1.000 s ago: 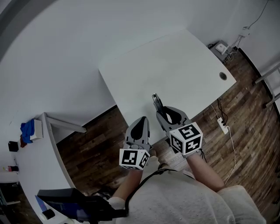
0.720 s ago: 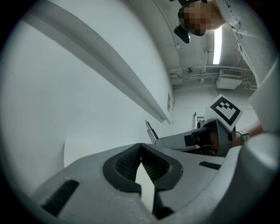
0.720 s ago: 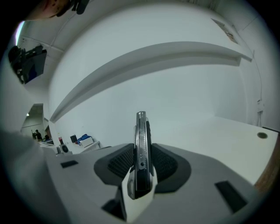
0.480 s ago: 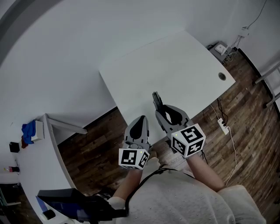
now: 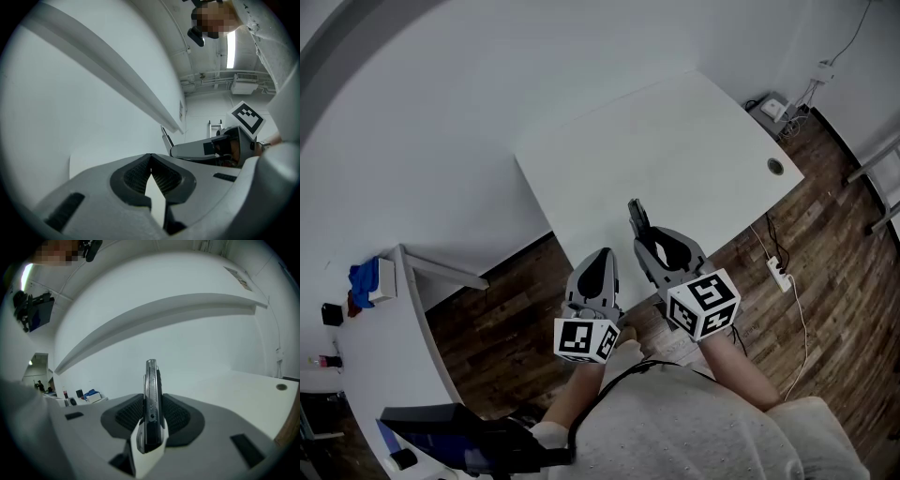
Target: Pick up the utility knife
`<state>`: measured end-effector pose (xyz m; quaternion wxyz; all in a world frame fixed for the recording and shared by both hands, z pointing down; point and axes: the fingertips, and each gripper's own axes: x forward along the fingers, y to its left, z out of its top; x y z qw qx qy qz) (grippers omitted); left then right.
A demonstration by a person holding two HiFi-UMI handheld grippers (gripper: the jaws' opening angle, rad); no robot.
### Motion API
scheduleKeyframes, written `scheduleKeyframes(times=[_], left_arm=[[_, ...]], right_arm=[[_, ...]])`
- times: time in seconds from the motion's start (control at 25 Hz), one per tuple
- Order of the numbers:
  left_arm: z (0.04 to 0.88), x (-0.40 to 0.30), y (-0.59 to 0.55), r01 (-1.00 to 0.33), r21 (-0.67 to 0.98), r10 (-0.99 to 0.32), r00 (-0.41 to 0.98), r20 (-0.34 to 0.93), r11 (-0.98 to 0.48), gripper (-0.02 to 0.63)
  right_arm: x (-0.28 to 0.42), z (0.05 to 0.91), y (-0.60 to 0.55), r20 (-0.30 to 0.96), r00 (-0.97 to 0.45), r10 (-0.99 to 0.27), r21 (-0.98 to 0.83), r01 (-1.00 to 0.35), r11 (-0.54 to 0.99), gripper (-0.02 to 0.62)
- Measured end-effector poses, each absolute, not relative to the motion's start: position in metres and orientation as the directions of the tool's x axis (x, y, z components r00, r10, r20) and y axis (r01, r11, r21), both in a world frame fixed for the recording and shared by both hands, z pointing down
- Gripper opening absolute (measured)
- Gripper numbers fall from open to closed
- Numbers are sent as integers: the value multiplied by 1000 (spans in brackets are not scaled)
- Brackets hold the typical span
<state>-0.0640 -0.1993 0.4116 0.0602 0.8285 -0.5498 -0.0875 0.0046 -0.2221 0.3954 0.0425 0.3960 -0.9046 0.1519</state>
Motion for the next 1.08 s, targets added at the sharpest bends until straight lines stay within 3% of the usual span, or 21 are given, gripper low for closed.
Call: scheduleKeyframes(times=[1.08], left_arm=[[411, -60, -192, -905, 191, -925, 373, -78, -381, 8]], right_arm=[[9, 400, -213, 202, -683, -702, -227, -730, 645, 132]])
